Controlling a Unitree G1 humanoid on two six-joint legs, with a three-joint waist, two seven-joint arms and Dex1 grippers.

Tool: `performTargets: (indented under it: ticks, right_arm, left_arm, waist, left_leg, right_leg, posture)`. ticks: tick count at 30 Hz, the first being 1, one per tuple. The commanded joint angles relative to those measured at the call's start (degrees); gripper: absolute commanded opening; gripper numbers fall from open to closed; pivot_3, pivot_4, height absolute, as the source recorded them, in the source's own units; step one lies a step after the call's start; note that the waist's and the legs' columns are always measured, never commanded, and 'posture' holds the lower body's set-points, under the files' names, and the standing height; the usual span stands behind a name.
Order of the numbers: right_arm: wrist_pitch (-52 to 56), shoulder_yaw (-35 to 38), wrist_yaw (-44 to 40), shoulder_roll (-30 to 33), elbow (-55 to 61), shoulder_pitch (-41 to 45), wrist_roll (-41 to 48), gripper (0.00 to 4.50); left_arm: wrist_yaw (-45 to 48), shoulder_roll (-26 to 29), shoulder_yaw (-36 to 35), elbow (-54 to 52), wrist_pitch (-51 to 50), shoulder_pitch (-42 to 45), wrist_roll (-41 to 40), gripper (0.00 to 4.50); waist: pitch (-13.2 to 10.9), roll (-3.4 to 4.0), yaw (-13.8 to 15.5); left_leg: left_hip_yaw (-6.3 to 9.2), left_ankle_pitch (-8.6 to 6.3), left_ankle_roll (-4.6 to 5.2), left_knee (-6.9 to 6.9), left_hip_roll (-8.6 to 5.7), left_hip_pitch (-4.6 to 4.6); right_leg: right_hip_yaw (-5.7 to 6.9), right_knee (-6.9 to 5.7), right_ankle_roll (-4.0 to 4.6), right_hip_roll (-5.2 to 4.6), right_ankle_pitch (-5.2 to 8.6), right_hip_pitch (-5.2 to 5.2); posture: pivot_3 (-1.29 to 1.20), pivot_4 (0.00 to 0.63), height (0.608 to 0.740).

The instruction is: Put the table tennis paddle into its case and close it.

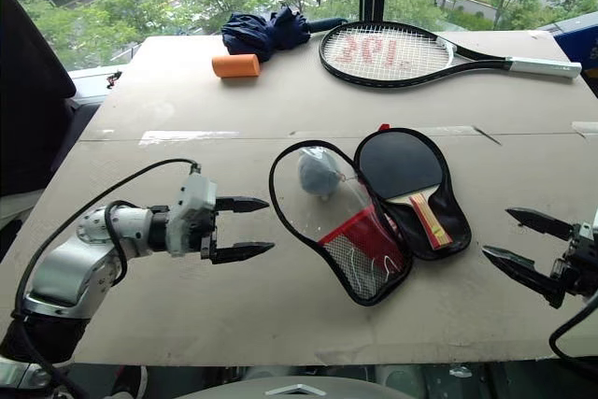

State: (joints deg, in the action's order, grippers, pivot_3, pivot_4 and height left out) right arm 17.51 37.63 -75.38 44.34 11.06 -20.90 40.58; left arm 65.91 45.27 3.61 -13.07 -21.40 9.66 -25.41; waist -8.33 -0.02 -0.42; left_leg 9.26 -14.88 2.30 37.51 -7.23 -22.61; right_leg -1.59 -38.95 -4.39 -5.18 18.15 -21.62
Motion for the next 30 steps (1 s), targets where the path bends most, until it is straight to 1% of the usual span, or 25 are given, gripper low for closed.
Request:
performTargets:
  ticks: [1, 4, 6, 9, 10, 11, 12, 14, 16, 17, 19, 20, 24, 26, 28, 29, 30]
  right_arm:
    - [-2.64, 3.71, -3.53, 1.58, -2.13, -1.16, 0.41, 4.45]
    - [-0.31, 5.15, -3.42, 2.12, -2.15, -2.13, 2.43, 4.45]
    - [-0.43, 5.72, -2.75, 1.69, -1.42, -2.53, 2.58, 4.45]
    - [0.03, 6.39, -1.91, 0.97, -0.23, -3.35, 3.24, 4.45]
    - [0.66, 6.82, -1.93, 0.76, 0.08, -3.74, 4.13, 4.45]
    - [1.04, 7.11, -1.93, 0.64, 0.27, -4.00, 4.77, 4.45]
    - [1.27, 7.21, -1.86, 0.62, 0.36, -4.11, 5.18, 4.45]
    - [0.81, 7.40, -1.55, 0.18, 0.74, -4.32, 5.17, 4.45]
    - [1.01, 7.76, -0.88, -0.34, 1.58, -4.55, 5.70, 4.45]
    - [1.85, 8.23, -0.73, -0.59, 2.37, -5.07, 6.75, 4.45]
    - [1.89, 8.64, -0.25, -0.98, 3.14, -5.37, 7.31, 4.45]
    - [1.76, 8.70, 0.31, -1.16, 3.24, -5.20, 7.25, 4.45]
    - [2.85, 7.66, 4.39, -2.07, 4.25, -3.71, 7.73, 4.45]
    - [4.01, 6.54, 7.26, -2.32, 4.80, -2.58, 7.88, 4.45]
    - [6.47, 3.87, 12.03, -2.41, 6.24, -0.01, 7.81, 4.45]
    - [9.07, 1.53, 15.50, -2.02, 7.28, 1.96, 7.59, 4.45]
    - [10.99, -1.88, 18.35, -1.19, 7.88, 4.59, 5.93, 4.45]
  left_arm:
    - [0.65, -3.14, 3.94, 5.23, 4.02, 5.21, 3.98, 4.20]
    - [1.95, -6.65, 7.38, 10.08, 6.55, 9.79, 6.40, 4.20]
    - [2.99, -9.98, 9.97, 13.59, 8.64, 13.64, 8.09, 4.20]
    - [6.14, -15.79, 12.51, 15.93, 8.43, 19.62, 6.40, 4.20]
    - [4.30, -20.82, 12.26, 18.73, 8.15, 24.07, 5.53, 4.20]
    - [2.80, -24.38, 11.90, 20.93, 8.07, 27.16, 5.15, 4.20]
    - [1.85, -26.76, 11.46, 22.71, 8.17, 29.21, 5.16, 4.20]
    - [-4.70, -34.17, 8.47, 29.90, 9.09, 36.25, 5.29, 4.20]
    - [-10.11, -39.22, 6.11, 36.87, 11.84, 42.35, 6.44, 4.20]
    - [-11.52, -40.44, 6.15, 39.92, 14.48, 44.68, 8.13, 4.20]
    - [-11.98, -40.89, 6.93, 43.41, 18.42, 46.39, 10.89, 4.20]
    - [-11.47, -40.66, 6.80, 43.78, 18.97, 46.15, 11.00, 4.20]
    - [-10.41, -38.59, 5.31, 39.80, 17.88, 43.64, 9.65, 4.20]
    - [-9.71, -37.33, 4.73, 36.33, 16.36, 42.30, 8.47, 4.20]
    - [-8.21, -35.10, 4.03, 30.78, 14.29, 40.22, 6.77, 4.20]
    - [-6.73, -33.04, 3.49, 26.54, 11.87, 38.82, 5.01, 4.20]
    - [-4.45, -29.68, 2.89, 21.39, 8.76, 37.03, 2.89, 4.20]
  waist:
    - [0.02, 0.02, -0.09]
    - [0.04, 0.05, -0.13]
    - [0.02, 0.01, -0.06]
    - [0.00, -0.03, 0.40]
    - [0.01, -0.03, 0.48]
    - [0.00, -0.04, 1.19]
    - [-0.01, -0.05, 1.37]
    - [-0.02, -0.10, 1.46]
    - [-0.07, -0.19, 1.25]
    - [-0.11, -0.27, 1.11]
    - [-0.17, -0.36, 0.82]
    - [-0.17, -0.38, 0.53]
    - [-0.11, -0.26, -0.20]
    - [-0.11, -0.25, -0.24]
    - [-0.12, -0.27, -0.17]
    - [-0.11, -0.27, -0.25]
    - [-0.11, -0.26, -0.41]
  left_leg:
    - [0.00, 0.00, 0.00, 0.00, 0.00, 0.00]
    - [0.01, 0.00, -0.01, -0.01, 0.00, 0.00]
    - [0.01, 0.00, -0.01, 0.00, 0.00, -0.03]
    - [0.03, 0.00, 0.00, 0.08, 0.00, -0.09]
    - [0.03, 0.00, 0.00, 0.15, -0.01, -0.14]
    - [0.05, -0.01, 0.00, 0.22, -0.01, -0.15]
    - [0.11, -0.01, 0.01, 0.35, -0.04, -0.23]
    - [0.25, -0.05, 0.07, 0.68, -0.05, -0.41]
    - [0.20, -0.08, 0.13, 0.78, -0.12, -0.42]
    - [0.18, -0.09, 0.14, 0.77, -0.12, -0.42]
    - [0.07, -0.11, 0.18, 0.74, -0.11, -0.40]
    - [-0.03, -0.12, 0.18, 0.71, -0.10, -0.38]
    - [-0.16, -0.16, 0.25, 0.66, -0.09, -0.30]
    - [-0.15, -0.16, 0.25, 0.68, -0.09, -0.30]
    - [-0.10, -0.16, 0.25, 0.75, -0.09, -0.31]
    - [-0.09, -0.16, 0.25, 0.76, -0.09, -0.31]
    - [-0.09, -0.16, 0.25, 0.75, -0.09, -0.31]
  right_leg:
    - [0.00, 0.00, 0.00, 0.00, 0.00, 0.00]
    - [-0.02, 0.02, 0.00, 0.02, 0.00, 0.00]
    - [0.01, 0.02, 0.00, 0.01, 0.00, 0.00]
    - [0.05, 0.02, -0.01, 0.00, 0.00, 0.00]
    - [0.07, 0.01, -0.02, 0.00, -0.01, -0.01]
    - [0.07, 0.01, -0.02, 0.00, -0.01, 0.01]
    - [0.16, -0.01, -0.04, 0.00, -0.02, 0.01]
    - [0.30, -0.04, -0.12, 0.02, -0.06, 0.03]
    - [0.29, -0.03, -0.20, 0.00, -0.11, 0.07]
    - [0.30, -0.02, -0.21, 0.00, -0.11, 0.07]
    - [0.29, -0.03, -0.23, 0.00, -0.10, 0.04]
    - [0.25, -0.03, -0.23, 0.02, -0.10, 0.03]
    - [0.09, -0.05, -0.24, 0.00, -0.10, 0.01]
    - [0.06, -0.09, -0.24, 0.01, -0.10, 0.00]
    - [-0.08, -0.13, -0.24, 0.00, -0.10, -0.01]
    - [-0.09, -0.13, -0.24, 0.01, -0.10, -0.01]
    - [-0.11, -0.13, -0.24, 0.01, -0.10, -0.01]
  posture:
    - [0.00, 0.150, 0.726]
    - [0.00, 0.150, 0.726]
    - [0.00, 0.150, 0.726]
    - [0.00, 0.150, 0.726]
    - [0.00, 0.150, 0.726]
    - [0.00, 0.150, 0.726]
    - [0.00, 0.150, 0.726]
    - [0.00, 0.150, 0.726]
    - [0.00, 0.150, 0.726]
    - [0.00, 0.150, 0.726]
    - [0.00, 0.150, 0.726]
    - [0.00, 0.150, 0.726]
    - [0.00, 0.150, 0.726]
    - [0.00, 0.150, 0.726]
    - [0.00, 0.150, 0.726]
    - [0.00, 0.150, 0.726]
    - [0.00, 0.150, 0.726]
